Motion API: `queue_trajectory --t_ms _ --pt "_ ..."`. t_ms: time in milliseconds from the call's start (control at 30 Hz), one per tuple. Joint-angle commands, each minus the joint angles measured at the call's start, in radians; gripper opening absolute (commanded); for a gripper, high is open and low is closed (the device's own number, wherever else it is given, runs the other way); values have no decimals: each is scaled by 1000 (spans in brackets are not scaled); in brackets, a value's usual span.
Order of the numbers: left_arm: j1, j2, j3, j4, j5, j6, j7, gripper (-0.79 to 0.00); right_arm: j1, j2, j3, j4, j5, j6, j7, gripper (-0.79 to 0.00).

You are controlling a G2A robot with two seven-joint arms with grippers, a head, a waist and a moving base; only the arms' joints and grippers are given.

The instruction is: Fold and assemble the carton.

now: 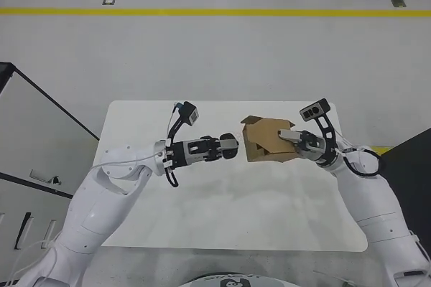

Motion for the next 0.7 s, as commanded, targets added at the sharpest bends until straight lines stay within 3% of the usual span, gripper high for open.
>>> queue_trajectory --t_ms 0,367,667 --pt "5 1 -2 -2 0 0 0 -785 -2 0 4 -5 -15 6 -29 -785" --pt "13 -2 19 -26 0 0 -6 -785 -21 5 19 -52 -177 86 -214 -785" --pt "-4 -11 64 -19 10 -6 14 -785 -38 1 11 -99 -156 53 -179 -785"
